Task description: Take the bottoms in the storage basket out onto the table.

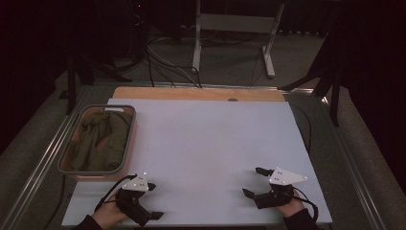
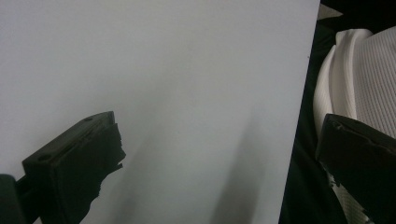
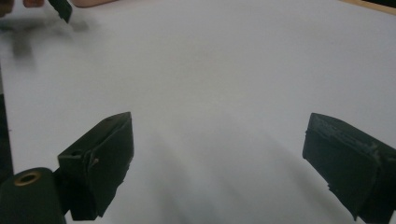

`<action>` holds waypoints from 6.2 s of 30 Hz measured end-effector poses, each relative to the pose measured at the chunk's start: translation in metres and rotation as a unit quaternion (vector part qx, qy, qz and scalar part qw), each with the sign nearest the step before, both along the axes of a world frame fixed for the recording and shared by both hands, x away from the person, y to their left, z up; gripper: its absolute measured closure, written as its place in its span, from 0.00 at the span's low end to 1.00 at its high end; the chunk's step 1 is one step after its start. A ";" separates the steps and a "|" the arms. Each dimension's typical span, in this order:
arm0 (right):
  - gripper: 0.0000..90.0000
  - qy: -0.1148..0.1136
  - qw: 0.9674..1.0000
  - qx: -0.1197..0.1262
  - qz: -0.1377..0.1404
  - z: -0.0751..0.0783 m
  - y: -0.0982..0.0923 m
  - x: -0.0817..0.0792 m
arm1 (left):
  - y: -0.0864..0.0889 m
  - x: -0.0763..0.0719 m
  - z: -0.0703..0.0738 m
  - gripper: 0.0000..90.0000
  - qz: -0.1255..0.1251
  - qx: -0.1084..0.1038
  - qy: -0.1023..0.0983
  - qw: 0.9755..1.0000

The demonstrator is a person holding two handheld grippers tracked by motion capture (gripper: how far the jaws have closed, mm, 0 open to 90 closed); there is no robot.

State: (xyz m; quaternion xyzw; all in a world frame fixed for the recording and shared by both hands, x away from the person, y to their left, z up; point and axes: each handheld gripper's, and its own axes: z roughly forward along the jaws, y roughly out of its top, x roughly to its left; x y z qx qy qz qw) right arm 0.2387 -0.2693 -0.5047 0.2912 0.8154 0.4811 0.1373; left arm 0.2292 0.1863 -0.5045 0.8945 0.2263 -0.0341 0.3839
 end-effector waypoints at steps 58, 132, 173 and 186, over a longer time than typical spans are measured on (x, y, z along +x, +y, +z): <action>0.10 -0.011 1.000 0.016 0.003 0.012 0.005 -0.008 | -0.026 0.002 0.022 0.01 -0.066 0.025 0.021 0.997; 0.10 -0.011 0.999 0.032 0.007 0.017 0.007 -0.010 | 0.017 0.032 0.113 0.01 0.023 0.037 -0.076 0.996; 0.10 -0.012 0.999 0.030 0.009 0.016 0.008 -0.010 | 0.062 0.087 0.118 0.01 0.175 0.058 -0.070 0.980; 0.10 -0.009 0.999 0.029 0.011 0.016 0.009 -0.010 | 0.082 0.108 0.119 0.01 0.219 0.068 -0.064 0.971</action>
